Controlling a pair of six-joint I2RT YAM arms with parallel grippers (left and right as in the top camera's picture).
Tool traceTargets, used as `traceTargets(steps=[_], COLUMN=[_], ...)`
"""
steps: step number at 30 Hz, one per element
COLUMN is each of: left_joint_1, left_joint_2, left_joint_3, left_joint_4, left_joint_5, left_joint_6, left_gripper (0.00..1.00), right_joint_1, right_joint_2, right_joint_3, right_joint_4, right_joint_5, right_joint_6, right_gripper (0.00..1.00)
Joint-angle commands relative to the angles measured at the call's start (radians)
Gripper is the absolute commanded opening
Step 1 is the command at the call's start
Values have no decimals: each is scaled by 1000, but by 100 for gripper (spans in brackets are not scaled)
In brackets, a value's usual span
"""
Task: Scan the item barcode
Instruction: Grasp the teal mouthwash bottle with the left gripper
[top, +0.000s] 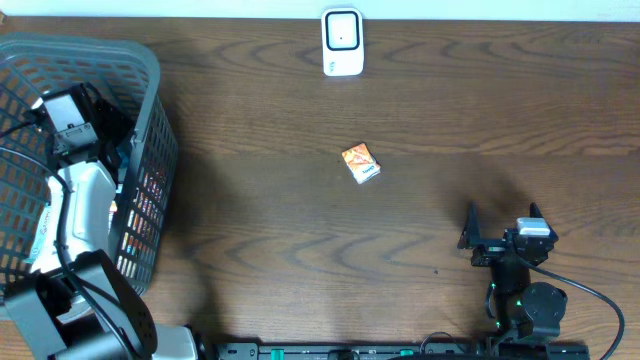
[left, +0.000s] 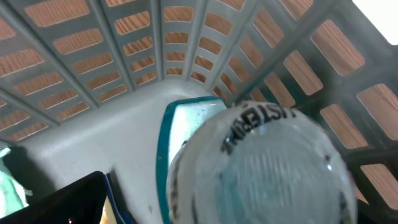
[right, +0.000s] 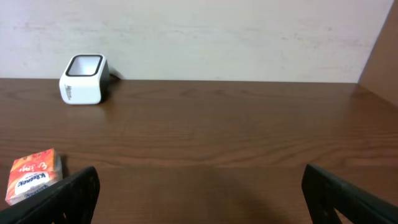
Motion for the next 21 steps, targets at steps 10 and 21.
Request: traceTargets(steps=[10,21], left_joint_1=[3,3], left_joint_2=[87,95], left_joint_3=[14,15], left_joint_4=[108,166], left_joint_5=[-2,-2], left_joint_6=[-5,-5], left_gripper=[99,48], right_joint_1=[8,8], right_joint_2=[-2,-2], right_joint_3=[-1,-1], right_joint_4=[-4,-4], right_joint_5=[2,2], right_joint_6=[14,14], right_gripper=[99,99])
